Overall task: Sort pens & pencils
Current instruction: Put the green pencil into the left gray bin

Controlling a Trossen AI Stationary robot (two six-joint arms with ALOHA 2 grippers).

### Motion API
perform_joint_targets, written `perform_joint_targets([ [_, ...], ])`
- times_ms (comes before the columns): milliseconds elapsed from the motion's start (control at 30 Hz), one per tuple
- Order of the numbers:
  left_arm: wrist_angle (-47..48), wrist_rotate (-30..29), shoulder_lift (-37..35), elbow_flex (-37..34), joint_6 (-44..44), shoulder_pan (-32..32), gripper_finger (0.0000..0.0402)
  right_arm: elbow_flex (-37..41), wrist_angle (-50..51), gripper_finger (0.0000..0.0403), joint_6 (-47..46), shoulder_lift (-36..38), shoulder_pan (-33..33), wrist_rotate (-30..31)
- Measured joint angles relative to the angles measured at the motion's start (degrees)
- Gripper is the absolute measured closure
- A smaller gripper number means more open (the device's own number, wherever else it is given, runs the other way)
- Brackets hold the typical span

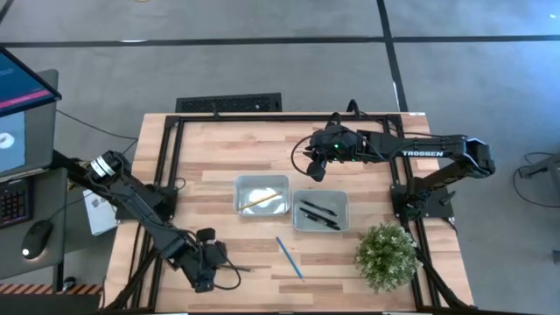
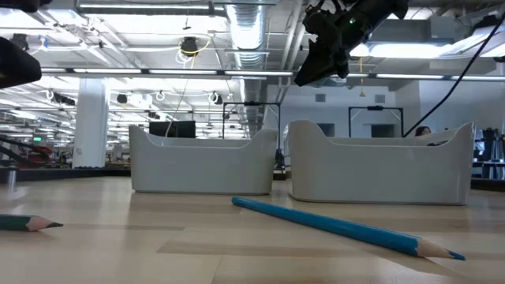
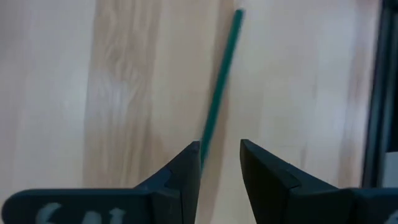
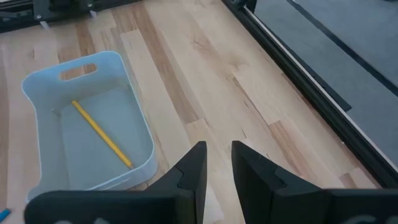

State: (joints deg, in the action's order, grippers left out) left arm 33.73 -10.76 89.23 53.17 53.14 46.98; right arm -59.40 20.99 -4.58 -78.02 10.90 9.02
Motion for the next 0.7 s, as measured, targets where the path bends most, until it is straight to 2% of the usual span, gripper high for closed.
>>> perform_joint_targets([
  [267,1.6,-0.1,0.5,0.0,-0.5,0.0,0.0299,0.0,0.0,0.0308,0.0,0.0,0.0,0.0],
  [700,1.1,3.4,9.3,0.2,-2.4,-0.1,0.0299,0.0,0.0,0.0308,0.0,0.0,0.0,0.0],
])
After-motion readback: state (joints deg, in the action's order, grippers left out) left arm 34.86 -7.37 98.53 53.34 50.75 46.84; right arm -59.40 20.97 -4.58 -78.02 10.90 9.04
